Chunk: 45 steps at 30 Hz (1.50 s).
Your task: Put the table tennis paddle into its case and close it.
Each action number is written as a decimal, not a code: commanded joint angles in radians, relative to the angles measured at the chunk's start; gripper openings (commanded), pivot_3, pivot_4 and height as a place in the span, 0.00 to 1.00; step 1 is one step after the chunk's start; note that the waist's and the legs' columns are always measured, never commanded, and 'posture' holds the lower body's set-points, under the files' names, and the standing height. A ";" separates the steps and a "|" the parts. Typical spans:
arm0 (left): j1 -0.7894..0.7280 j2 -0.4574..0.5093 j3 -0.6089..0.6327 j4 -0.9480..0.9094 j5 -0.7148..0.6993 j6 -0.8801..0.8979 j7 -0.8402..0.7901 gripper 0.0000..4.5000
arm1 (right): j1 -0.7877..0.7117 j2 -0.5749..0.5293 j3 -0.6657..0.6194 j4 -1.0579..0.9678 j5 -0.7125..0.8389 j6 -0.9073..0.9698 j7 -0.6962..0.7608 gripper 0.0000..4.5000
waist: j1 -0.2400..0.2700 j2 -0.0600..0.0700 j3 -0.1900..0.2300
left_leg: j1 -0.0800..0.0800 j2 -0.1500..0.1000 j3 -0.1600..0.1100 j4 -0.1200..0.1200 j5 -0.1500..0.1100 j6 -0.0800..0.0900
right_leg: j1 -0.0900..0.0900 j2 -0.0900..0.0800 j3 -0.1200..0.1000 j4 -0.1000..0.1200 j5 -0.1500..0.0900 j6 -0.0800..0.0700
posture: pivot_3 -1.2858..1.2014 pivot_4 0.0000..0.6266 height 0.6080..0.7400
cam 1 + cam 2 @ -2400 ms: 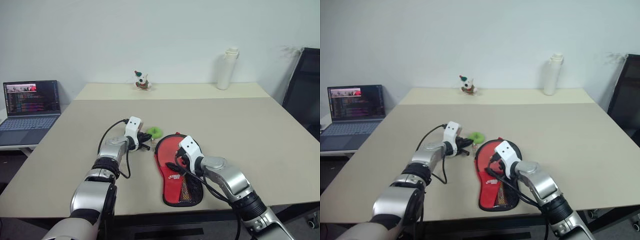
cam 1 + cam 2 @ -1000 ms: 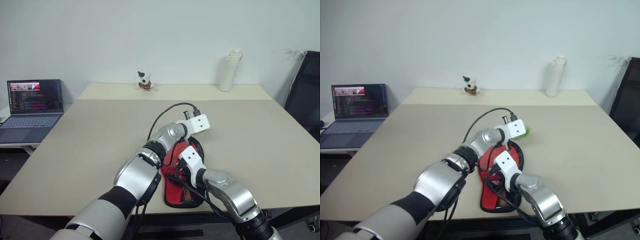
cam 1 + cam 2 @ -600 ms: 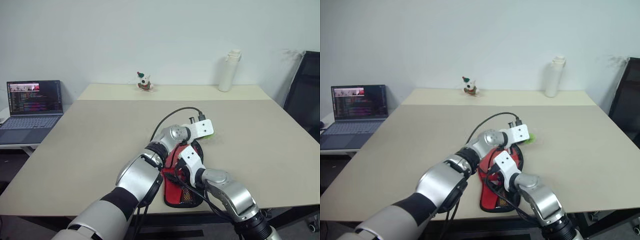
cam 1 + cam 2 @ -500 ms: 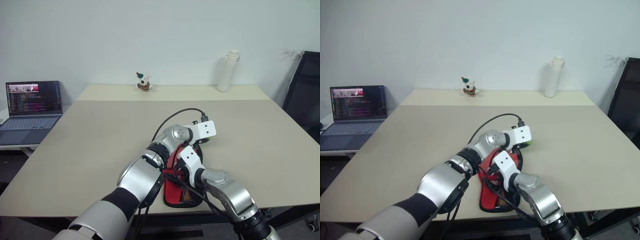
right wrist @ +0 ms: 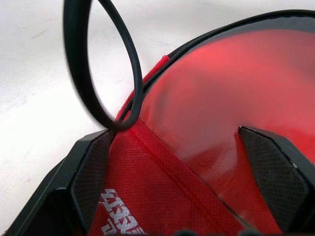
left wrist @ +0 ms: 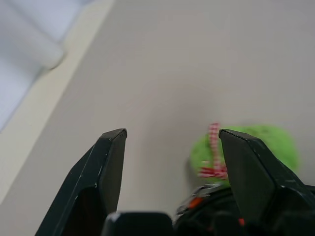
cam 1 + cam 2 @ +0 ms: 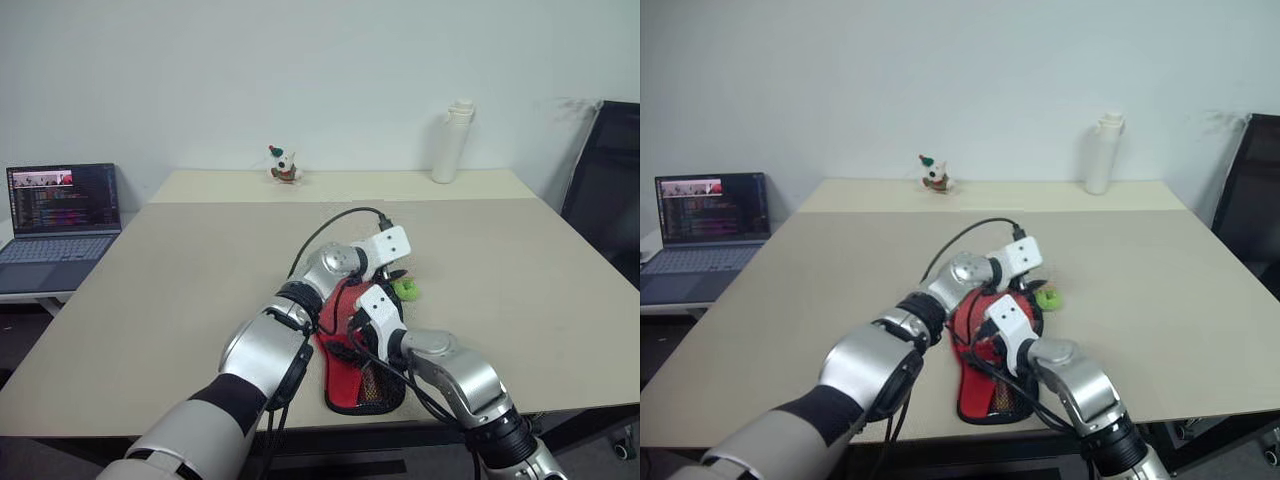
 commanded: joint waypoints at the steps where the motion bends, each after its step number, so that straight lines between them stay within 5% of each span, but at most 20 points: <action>1: -0.038 0.051 0.053 -0.054 -0.053 -0.025 0.031 0.72 | 0.009 -0.032 -0.034 -0.069 0.055 0.105 0.025 1.00 | 0.000 0.000 0.000 | 0.000 0.000 0.000 0.000 0.000 0.000 | 0.000 0.000 0.000 0.000 0.000 0.000 | 0.52 0.24 1.00; 6: -0.021 0.157 0.131 -0.080 -0.128 -0.031 0.021 0.72 | 0.001 -0.074 -0.130 -0.246 0.155 0.245 0.039 1.00 | 0.001 0.000 0.004 | -0.002 0.000 -0.001 -0.001 0.000 0.000 | -0.003 -0.001 0.000 -0.001 0.000 0.000 | 0.52 0.24 1.00; 12: 0.117 0.224 0.210 -0.174 -0.281 -0.034 -0.292 0.72 | -0.016 -0.168 -0.278 -0.400 0.297 0.287 0.114 1.00 | 0.003 0.000 0.004 | -0.003 0.000 -0.001 -0.001 0.000 -0.001 | -0.003 -0.001 -0.001 -0.001 0.000 0.000 | 0.52 0.24 1.00; 17: 0.247 0.218 0.191 -0.299 -0.337 0.030 -0.463 0.72 | -0.050 -0.291 -0.351 -0.326 0.314 0.211 0.152 1.00 | 0.003 0.000 0.004 | -0.003 0.000 0.000 0.000 0.000 -0.001 | -0.002 -0.001 -0.001 -0.001 0.001 -0.001 | 0.52 0.24 1.00; 31: 0.315 0.122 0.076 -0.301 -0.308 0.107 -0.530 0.72 | -0.134 -0.499 -0.086 0.196 -0.088 -0.461 0.253 1.00 | 0.000 0.000 0.004 | -0.003 -0.001 0.003 0.000 -0.001 0.000 | -0.003 0.001 0.001 -0.002 0.000 0.000 | 0.52 0.24 1.00; 45: 0.324 0.147 0.076 -0.260 -0.309 0.134 -0.534 0.72 | -0.245 -0.393 -0.007 0.563 -0.348 -0.820 0.139 1.00 | 0.003 0.001 0.004 | -0.001 -0.001 0.003 0.000 -0.001 0.000 | -0.002 0.003 0.002 -0.001 0.001 -0.002 | 0.52 0.24 1.00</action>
